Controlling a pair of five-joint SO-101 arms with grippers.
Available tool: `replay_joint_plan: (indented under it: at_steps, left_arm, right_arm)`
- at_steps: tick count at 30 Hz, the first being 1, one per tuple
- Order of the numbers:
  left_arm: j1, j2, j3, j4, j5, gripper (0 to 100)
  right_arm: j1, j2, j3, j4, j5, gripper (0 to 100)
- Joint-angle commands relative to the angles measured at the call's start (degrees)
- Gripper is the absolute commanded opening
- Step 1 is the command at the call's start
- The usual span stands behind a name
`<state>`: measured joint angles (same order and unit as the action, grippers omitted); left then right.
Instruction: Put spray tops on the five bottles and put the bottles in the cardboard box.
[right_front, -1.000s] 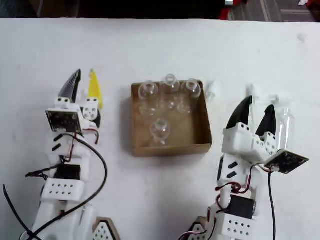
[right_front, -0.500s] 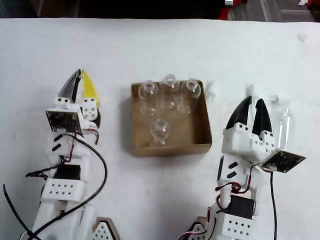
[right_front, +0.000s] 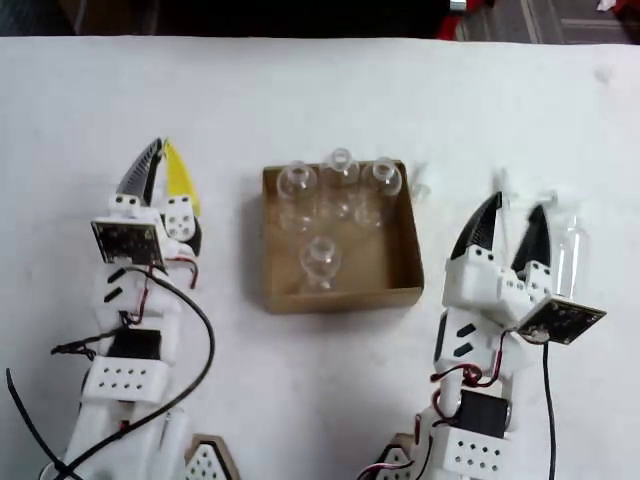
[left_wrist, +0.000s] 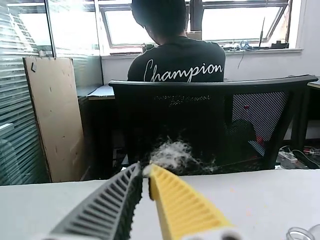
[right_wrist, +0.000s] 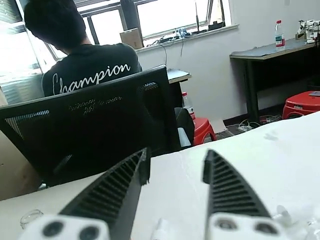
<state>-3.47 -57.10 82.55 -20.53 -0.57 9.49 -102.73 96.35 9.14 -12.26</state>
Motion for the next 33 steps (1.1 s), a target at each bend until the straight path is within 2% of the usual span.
replay_joint_plan:
  at_steps: [1,4,6,7,9,11,13,14,19,23,28,33]
  left_arm:
    - [0.4,-0.8,-0.5,-1.0,-0.4,3]
    - [0.4,-0.8,-0.5,-1.0,-0.4,3]
    - [0.4,-0.8,-0.5,-1.0,-0.4,3]
    - [0.4,-0.8,-0.5,-1.0,-0.4,3]
    - [0.4,-0.8,-0.5,-1.0,-0.4,3]
    - [0.5,-0.8,-0.5,-1.0,-0.4,3]
    - [0.5,-0.8,-0.4,-0.9,-0.4,3]
    - [0.6,-0.8,-0.4,-0.9,-0.4,3]
    - [0.6,-0.8,0.3,-1.3,-0.4,3]
    - [0.6,-0.8,0.3,-1.3,-0.4,3]
    - [0.6,-0.8,0.4,-1.3,-0.4,3]
    - [0.6,-0.8,0.4,-1.3,-0.4,3]
  right_arm:
    - [-1.9,-0.3,0.4,-0.4,4.1,12.5]
    - [-2.2,0.0,0.4,-0.2,2.2,22.9]
    - [-2.2,0.0,0.4,-0.2,1.8,26.5]
    - [-2.4,0.0,0.4,-0.1,2.1,25.1]
    - [-3.5,0.0,0.4,0.6,2.2,13.3]
    - [-4.4,-0.4,0.4,0.6,6.9,3.8]
    - [-6.5,-0.3,0.4,0.7,11.3,6.3]
    - [-6.8,-0.3,0.4,0.9,10.9,9.1]
    - [-3.7,0.0,0.4,0.9,2.0,24.3]
    - [-5.0,0.0,0.4,1.1,2.9,22.8]
    - [-10.4,0.0,0.4,2.5,10.0,20.4]
    - [-9.9,0.1,-1.0,3.1,8.9,17.2]
